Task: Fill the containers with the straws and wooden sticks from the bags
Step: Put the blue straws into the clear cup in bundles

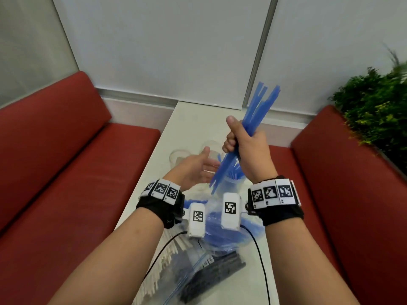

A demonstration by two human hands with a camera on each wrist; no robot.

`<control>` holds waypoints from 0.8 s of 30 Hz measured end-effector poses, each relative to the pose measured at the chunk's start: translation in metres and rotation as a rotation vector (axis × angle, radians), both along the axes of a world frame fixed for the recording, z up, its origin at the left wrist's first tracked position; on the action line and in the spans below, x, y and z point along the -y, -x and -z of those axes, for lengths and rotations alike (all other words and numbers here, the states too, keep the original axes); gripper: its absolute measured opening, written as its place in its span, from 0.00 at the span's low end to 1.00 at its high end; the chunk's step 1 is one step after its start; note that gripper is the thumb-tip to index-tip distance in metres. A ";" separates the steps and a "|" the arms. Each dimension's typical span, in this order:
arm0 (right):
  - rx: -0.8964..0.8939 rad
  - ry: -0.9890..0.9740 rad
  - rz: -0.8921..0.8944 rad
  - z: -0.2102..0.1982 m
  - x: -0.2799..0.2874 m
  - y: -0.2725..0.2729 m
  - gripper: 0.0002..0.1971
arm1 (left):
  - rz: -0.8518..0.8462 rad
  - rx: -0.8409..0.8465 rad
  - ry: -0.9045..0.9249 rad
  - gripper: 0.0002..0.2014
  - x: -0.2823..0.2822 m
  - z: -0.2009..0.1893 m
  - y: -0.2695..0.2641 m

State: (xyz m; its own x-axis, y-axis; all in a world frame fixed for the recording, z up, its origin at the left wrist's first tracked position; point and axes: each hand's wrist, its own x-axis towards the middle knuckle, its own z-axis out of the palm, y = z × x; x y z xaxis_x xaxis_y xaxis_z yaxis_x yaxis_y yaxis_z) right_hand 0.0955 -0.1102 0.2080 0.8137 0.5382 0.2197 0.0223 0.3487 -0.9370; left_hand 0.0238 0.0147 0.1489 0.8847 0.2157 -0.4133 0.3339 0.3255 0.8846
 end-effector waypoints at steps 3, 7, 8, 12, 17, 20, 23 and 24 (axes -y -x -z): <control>-0.022 -0.047 0.008 -0.011 0.004 0.003 0.16 | 0.117 -0.042 0.435 0.32 0.015 0.022 0.003; 0.049 0.012 0.045 -0.005 0.006 0.009 0.14 | 0.039 -0.018 0.821 0.21 0.029 0.023 0.003; 0.062 0.035 0.052 -0.001 0.007 0.011 0.15 | 0.012 -0.002 0.862 0.20 0.030 0.022 0.001; 0.074 0.104 0.086 0.017 0.010 0.021 0.18 | 0.059 -0.013 0.861 0.16 0.033 0.017 -0.002; 0.041 0.166 0.072 0.033 0.018 0.031 0.19 | 0.066 -0.112 0.859 0.13 0.037 0.024 0.000; 0.073 0.112 -0.006 0.019 0.020 0.031 0.15 | 0.033 -0.153 0.822 0.11 0.035 0.029 0.002; 0.086 -0.004 -0.031 -0.010 0.022 0.025 0.15 | 0.022 -0.157 0.764 0.07 0.031 0.033 0.006; 0.074 -0.038 -0.050 -0.019 0.022 0.023 0.15 | 0.031 -0.151 0.766 0.06 0.029 0.034 0.008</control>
State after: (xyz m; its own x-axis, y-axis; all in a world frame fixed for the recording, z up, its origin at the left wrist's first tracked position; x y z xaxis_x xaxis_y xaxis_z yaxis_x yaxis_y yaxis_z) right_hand 0.0730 -0.1322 0.2265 0.7671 0.5676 0.2990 0.0727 0.3861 -0.9196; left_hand 0.0158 -0.0143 0.1154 0.8081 -0.2020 -0.5534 0.4514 0.8158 0.3614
